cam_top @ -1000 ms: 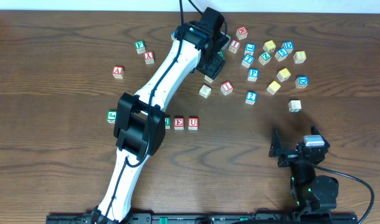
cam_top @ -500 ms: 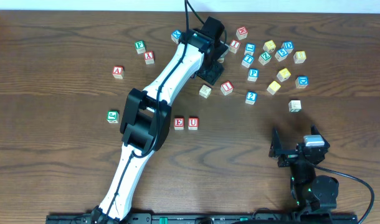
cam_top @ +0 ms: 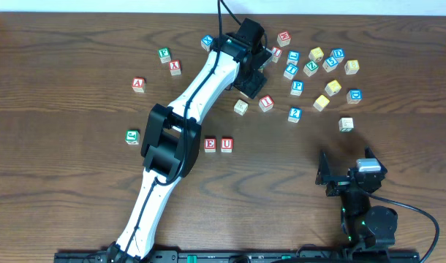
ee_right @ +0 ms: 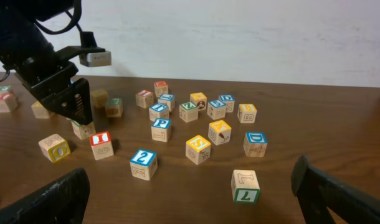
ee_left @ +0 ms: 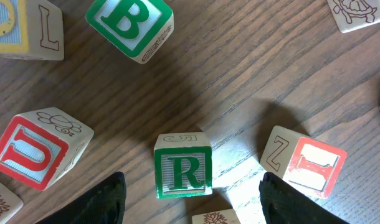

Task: Spell out NEURIPS
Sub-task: 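Lower the open left gripper around the green R block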

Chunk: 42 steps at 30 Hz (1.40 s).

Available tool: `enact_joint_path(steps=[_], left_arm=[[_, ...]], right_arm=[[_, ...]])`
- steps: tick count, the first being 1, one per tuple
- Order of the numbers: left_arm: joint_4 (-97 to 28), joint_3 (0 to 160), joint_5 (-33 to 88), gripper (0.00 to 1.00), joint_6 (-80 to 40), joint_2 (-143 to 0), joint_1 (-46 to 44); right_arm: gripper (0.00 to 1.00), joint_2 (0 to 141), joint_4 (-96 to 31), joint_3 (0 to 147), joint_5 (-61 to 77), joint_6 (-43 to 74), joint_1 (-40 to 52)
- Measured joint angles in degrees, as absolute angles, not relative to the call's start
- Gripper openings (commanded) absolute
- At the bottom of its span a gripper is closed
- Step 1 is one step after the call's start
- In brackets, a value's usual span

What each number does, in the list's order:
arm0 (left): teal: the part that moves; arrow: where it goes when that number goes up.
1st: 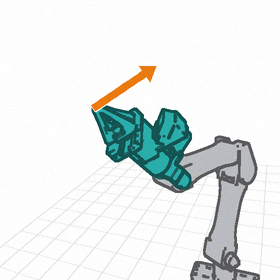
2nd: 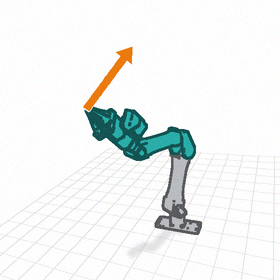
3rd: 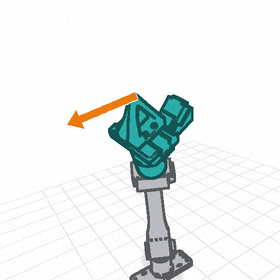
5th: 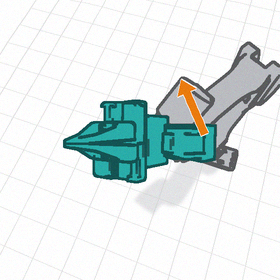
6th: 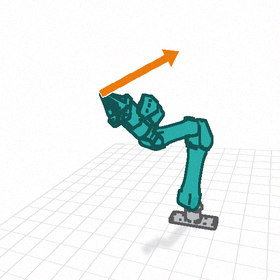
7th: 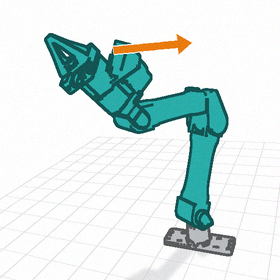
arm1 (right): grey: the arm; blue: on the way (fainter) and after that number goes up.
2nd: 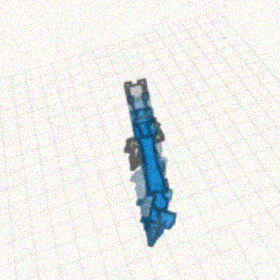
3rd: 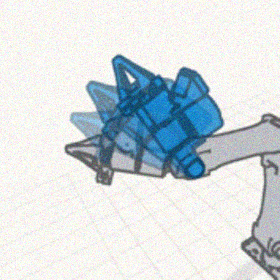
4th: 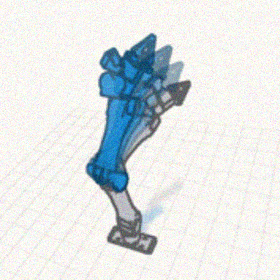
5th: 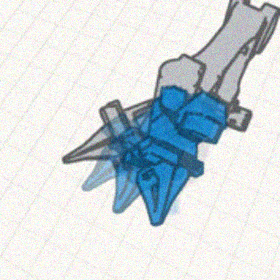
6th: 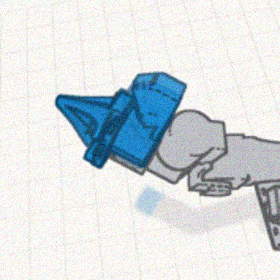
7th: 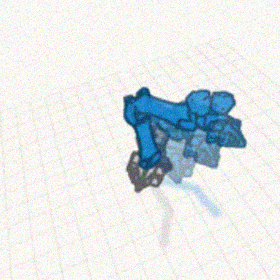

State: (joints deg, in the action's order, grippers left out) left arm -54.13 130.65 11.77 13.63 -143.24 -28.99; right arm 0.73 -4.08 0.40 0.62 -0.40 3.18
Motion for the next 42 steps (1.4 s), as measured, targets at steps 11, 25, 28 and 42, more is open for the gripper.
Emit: enact_joint_path(steps=[11, 25, 28, 42], left_arm=[[-53.60, 130.65, 11.92, 0.67, 13.80, -144.33, -28.99], [-52.88, 130.65, 11.92, 0.63, 13.96, -144.35, -28.99], [-52.88, 130.65, 11.92, 0.62, 13.96, -144.35, -28.99], [-52.51, 130.65, 11.44, 0.62, 13.96, -145.01, -28.99]], right_arm=[[0.99, 0.73, -4.05, 0.40, 0.62, -0.40, 3.18], [0.99, 0.73, -4.08, 0.40, 0.62, -0.40, 3.18], [0.99, 0.73, -4.08, 0.40, 0.62, -0.40, 3.18], [0.99, 0.73, -4.08, 0.40, 0.62, -0.40, 3.18]])
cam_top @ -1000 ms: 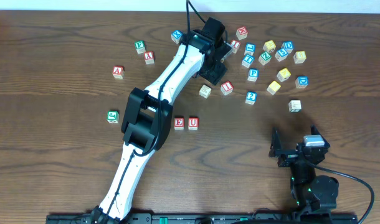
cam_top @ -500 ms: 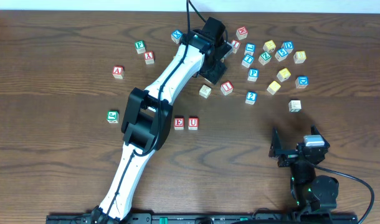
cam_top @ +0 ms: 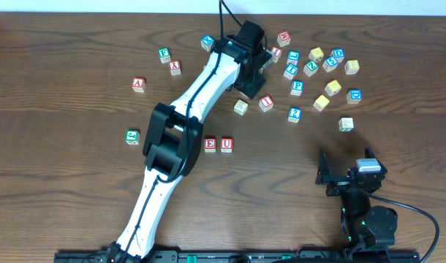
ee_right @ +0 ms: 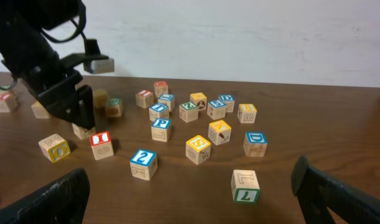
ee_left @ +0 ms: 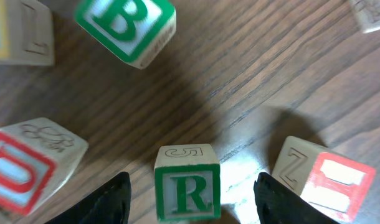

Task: Spell out NEURIPS
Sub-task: 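Lower the open left gripper around the green R block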

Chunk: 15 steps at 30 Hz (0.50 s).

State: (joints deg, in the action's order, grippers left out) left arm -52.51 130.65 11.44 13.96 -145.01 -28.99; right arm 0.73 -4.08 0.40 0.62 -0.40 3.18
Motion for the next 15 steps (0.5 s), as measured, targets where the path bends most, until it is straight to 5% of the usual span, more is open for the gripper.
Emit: enact_joint_path(steps=[15], left_arm=[[-52.05, 130.76, 11.05, 0.61, 14.00, -147.50, -28.99]], right_arm=[[0.99, 0.73, -4.05, 0.40, 0.62, -0.40, 3.18]])
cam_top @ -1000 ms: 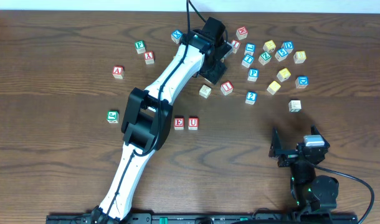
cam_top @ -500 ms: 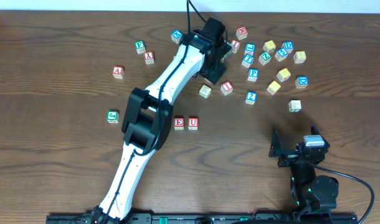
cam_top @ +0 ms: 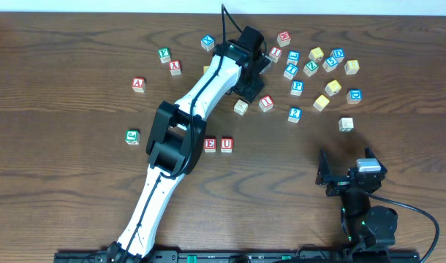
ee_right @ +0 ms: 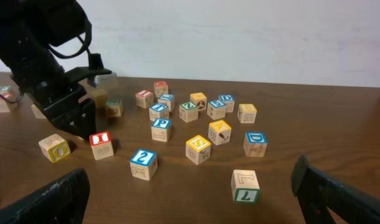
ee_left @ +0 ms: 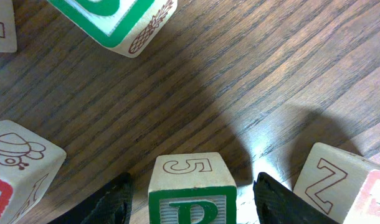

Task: Spell out NEURIPS
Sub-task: 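Lower the open left gripper around the green R block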

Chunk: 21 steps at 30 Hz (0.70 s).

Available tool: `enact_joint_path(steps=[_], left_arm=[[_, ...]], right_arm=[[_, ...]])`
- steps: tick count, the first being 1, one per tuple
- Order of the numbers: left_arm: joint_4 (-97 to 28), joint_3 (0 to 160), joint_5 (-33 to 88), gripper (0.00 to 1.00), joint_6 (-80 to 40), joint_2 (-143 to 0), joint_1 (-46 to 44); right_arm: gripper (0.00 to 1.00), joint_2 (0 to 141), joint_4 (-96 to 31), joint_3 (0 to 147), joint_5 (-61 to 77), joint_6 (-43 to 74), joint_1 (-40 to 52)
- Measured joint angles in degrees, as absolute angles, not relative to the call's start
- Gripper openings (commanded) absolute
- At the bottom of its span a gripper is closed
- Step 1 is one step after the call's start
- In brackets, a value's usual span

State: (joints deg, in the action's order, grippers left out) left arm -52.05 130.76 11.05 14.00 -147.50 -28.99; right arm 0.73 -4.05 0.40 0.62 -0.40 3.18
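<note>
A green R block (ee_left: 192, 186), with a 5 on its far face, stands on the table between the two fingers of my left gripper (ee_left: 193, 208). That gripper is open, and a gap shows on each side of the block. In the overhead view the left gripper (cam_top: 247, 86) is low among the blocks at the back. A red E block (cam_top: 210, 144) and a red U block (cam_top: 226, 144) stand side by side in the middle of the table. My right gripper (ee_right: 190, 205) rests open and empty near the front right.
A red I block (ee_left: 342, 190) with a Z on its side stands just right of the R; a green B block (ee_left: 109, 22) and a red block (ee_left: 15, 168) are close by. Several more blocks (cam_top: 318, 69) cluster at the back right. A green 7 block (ee_right: 246, 186) lies ahead of the right gripper.
My left gripper has come lower and closer; the R block now sits further in between its fingers and fills more of the wrist view. The right arm has not moved.
At first my open left gripper hung over the R block, with neighbouring blocks in full view. Later it was nearer, the R between the fingertips. Now it stands low around the block, still open. E and U have stayed in place.
</note>
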Motion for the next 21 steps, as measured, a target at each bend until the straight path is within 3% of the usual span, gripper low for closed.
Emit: enact_joint_path(steps=[3, 21], left_arm=[[-52.07, 130.76, 11.05, 0.53, 13.89, -147.50, -28.99], [-52.05, 130.76, 11.05, 0.53, 13.98, -147.50, -28.99]], right_arm=[[0.99, 0.73, -4.08, 0.40, 0.62, -0.40, 3.18], [0.99, 0.73, -4.08, 0.40, 0.62, -0.40, 3.18]])
